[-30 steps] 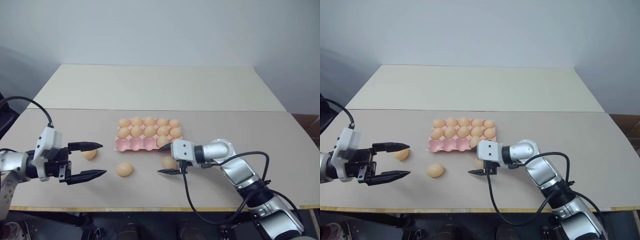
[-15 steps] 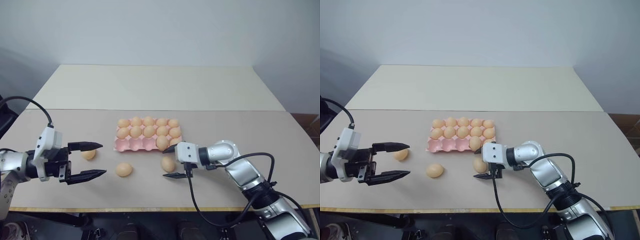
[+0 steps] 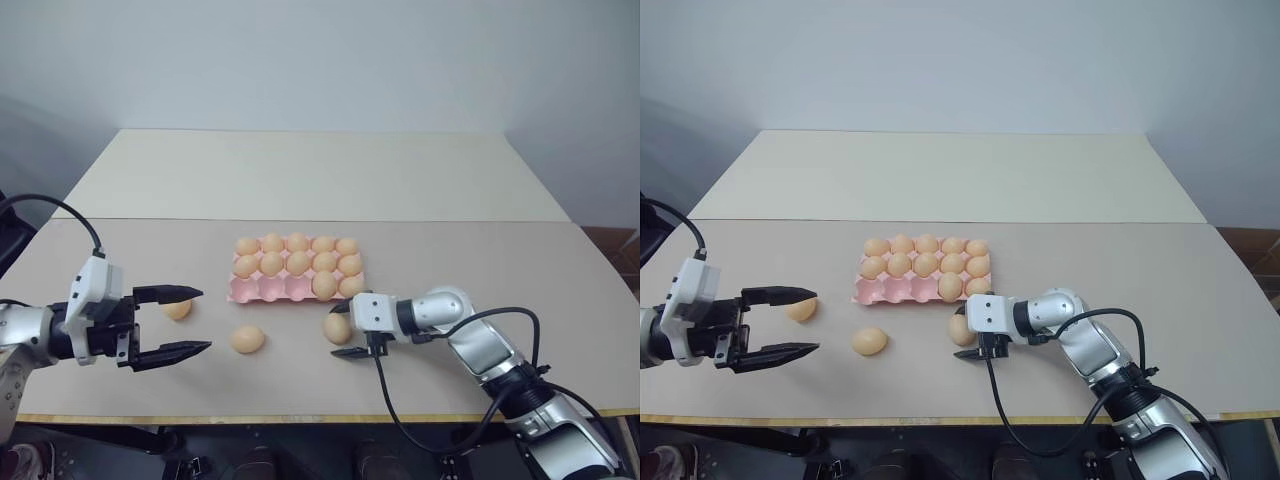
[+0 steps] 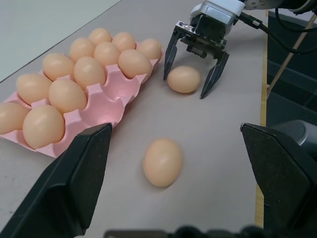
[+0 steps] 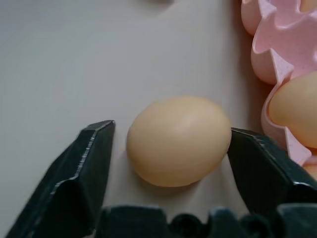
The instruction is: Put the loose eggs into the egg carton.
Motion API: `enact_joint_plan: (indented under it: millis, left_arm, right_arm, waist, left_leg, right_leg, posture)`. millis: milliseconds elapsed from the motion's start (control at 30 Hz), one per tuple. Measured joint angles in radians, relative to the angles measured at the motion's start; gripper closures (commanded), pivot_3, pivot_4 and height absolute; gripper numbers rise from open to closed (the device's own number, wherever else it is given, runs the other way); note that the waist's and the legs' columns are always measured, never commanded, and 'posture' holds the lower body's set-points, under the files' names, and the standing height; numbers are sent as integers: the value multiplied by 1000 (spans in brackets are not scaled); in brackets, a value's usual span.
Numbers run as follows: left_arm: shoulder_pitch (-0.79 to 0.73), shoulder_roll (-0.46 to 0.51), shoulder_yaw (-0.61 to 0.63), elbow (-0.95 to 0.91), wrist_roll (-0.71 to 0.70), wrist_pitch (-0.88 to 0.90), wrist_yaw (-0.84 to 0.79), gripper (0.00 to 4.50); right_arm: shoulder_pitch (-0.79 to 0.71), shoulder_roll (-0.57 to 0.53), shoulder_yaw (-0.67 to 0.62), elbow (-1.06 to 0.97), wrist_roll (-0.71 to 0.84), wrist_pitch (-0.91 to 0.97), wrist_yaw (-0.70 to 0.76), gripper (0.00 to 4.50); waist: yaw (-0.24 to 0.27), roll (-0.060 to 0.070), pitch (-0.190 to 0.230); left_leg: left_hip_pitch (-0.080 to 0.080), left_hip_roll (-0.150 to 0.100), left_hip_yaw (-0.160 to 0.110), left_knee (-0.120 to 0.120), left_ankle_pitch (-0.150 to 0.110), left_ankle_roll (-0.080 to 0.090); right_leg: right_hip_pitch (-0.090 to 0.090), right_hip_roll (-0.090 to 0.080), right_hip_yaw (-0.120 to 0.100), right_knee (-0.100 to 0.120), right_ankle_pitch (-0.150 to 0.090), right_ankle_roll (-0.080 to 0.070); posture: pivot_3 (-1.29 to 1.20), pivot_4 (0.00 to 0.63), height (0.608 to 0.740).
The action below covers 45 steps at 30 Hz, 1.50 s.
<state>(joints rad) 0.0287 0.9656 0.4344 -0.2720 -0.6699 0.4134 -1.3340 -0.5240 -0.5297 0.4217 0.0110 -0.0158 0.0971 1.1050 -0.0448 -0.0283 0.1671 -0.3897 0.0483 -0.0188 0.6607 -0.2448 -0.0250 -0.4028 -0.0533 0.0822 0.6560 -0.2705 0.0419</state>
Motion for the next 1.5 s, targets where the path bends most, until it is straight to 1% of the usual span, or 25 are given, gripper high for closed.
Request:
enact_joint_plan:
  millis: [33, 67, 233, 300, 433, 500, 567, 700, 767, 800, 900, 967, 1033, 1133, 1200, 1333, 1500]
  left_arm:
    - [0, 0, 0, 0, 0, 0, 1, 0]
    - [0, 0, 0, 0, 0, 0, 3, 0]
    - [2, 0, 2, 0, 0, 0, 13, 0]
    - [3, 0, 6, 0, 0, 0, 21, 0]
    - [-21, -15, 22, -1, -25, 10, 60, 0]
    - [-32, -31, 30, -10, -58, 31, 91, 0]
    - [-34, -39, 30, -29, -75, 46, 108, 0]
    - [-29, -48, 32, -36, -79, 48, 128, 0]
    - [-28, -49, 32, -41, -79, 48, 134, 0]
    - [-27, -49, 32, -45, -79, 48, 136, 0]
    - [-26, -50, 32, -48, -79, 48, 139, 0]
    - [-26, -50, 32, -50, -79, 48, 141, 0]
    - [-25, -50, 31, -51, -79, 47, 141, 0]
    - [-23, -50, 29, -52, -78, 46, 139, 0]
    - [-22, -50, 26, -52, -77, 44, 133, 0]
    - [-17, -46, 17, -26, -40, 11, 106, 0]
    - [2, -16, 21, 3, -21, -2, 65, 0]
  right_arm:
    - [0, 1, -1, -1, 0, 0, -1, 1918]
    - [0, 2, -2, -1, 0, 0, -4, 1969]
    - [-1, 9, -12, -32, 19, 7, -3, 1969]
    - [-16, 32, -23, -53, 46, 23, -2, 1969]
    - [-103, 103, -43, -57, 73, 45, -30, 1969]
    - [-165, 168, -46, -6, 57, 45, -90, 1969]
    - [-200, 207, -44, 45, 31, 42, -138, 1969]
    - [-211, 228, -36, 145, -33, 28, -206, 1969]
    - [-211, 230, -30, 175, -51, 20, -219, 1292]
    - [-211, 230, -30, 181, -57, 20, -221, 1123]
    - [-211, 235, -33, 182, -59, 20, -222, 52]
    - [-208, 236, -38, 175, -56, 22, -223, 16]
    - [-188, 235, -61, 130, -16, 46, -216, 16]
    - [-145, 207, -114, 19, 76, 91, -178, 16]
    - [-110, 158, -159, -62, 141, 128, -143, 16]
    - [1, -1, -282, -199, 279, 224, -64, 16]
    - [118, -176, -409, -299, 396, 290, 17, 16]
  waist:
    - [1, 0, 0]
    - [1, 0, 0]
    - [1, 0, 0]
    - [-3, 0, 0]
    - [-2, 0, 0]
    - [-4, 0, 0]
    - [-3, 0, 0]
    - [3, 0, 0]
    - [1, 0, 0]
    - [0, 0, 0]
    - [-2, 0, 0]
    - [-4, 0, 0]
    - [-3, 0, 0]
    - [0, 0, 0]
    - [6, 0, 0]
    - [10, 0, 0]
    - [-2, 0, 0]
  left_leg:
    - [0, 0, 0, 0, 0, 0]
    - [0, 0, 0, 0, 0, 0]
    - [0, 0, 0, 0, 0, 0]
    - [0, 0, 0, 0, 0, 0]
    - [0, 0, -1, 0, 0, 0]
    - [0, 1, -1, 0, 0, 0]
    - [0, 1, -1, 0, 0, 0]
    - [-1, 0, -1, 0, 0, -1]
    - [-1, 0, -1, 0, 0, -1]
    - [0, 0, -1, 0, 0, -1]
    - [0, 0, -1, 0, 0, -1]
    - [0, 0, -1, 0, 0, -1]
    - [-1, 0, -1, 0, 0, -1]
    - [-1, 0, -1, 0, 0, -1]
    - [-1, 0, -1, 0, 0, -1]
    - [-1, 0, -1, 0, 0, -1]
    - [0, 0, -1, 0, 0, -1]
  right_leg:
    - [0, 0, 0, 0, 0, 0]
    - [0, 0, 0, 0, 0, 0]
    - [0, 0, 0, 0, 0, 0]
    - [0, 0, 0, 1, 0, 0]
    - [0, 1, 0, 1, 0, 0]
    - [0, 1, 0, 1, 0, 0]
    - [-1, 1, 0, 1, 0, 0]
    - [-1, 0, 0, 0, 0, 0]
    - [-1, 0, 0, 1, 0, 0]
    - [-1, 0, 0, 1, 0, 0]
    - [-1, 0, 0, 2, 0, 0]
    - [-1, 0, 0, 1, 0, 0]
    - [-1, 0, 0, 1, 0, 0]
    - [-1, 0, 0, 1, 0, 0]
    - [0, 0, -1, 1, 0, 0]
    - [0, 0, -1, 0, 0, 0]
    - [0, 0, 0, 0, -1, -1]
  posture:
    - [0, 150, 740]
    - [0, 150, 740]
    - [0, 150, 740]
    - [0, 150, 740]
    - [0, 150, 740]
    - [0, 150, 740]
    - [0, 150, 740]
    - [0, 150, 740]
    - [0, 150, 740]
    - [0, 150, 740]
    - [0, 150, 740]
    - [0, 150, 740]
    - [0, 150, 740]
    - [0, 150, 740]
    - [0, 150, 740]
    - [0, 150, 740]
    - [0, 150, 740]
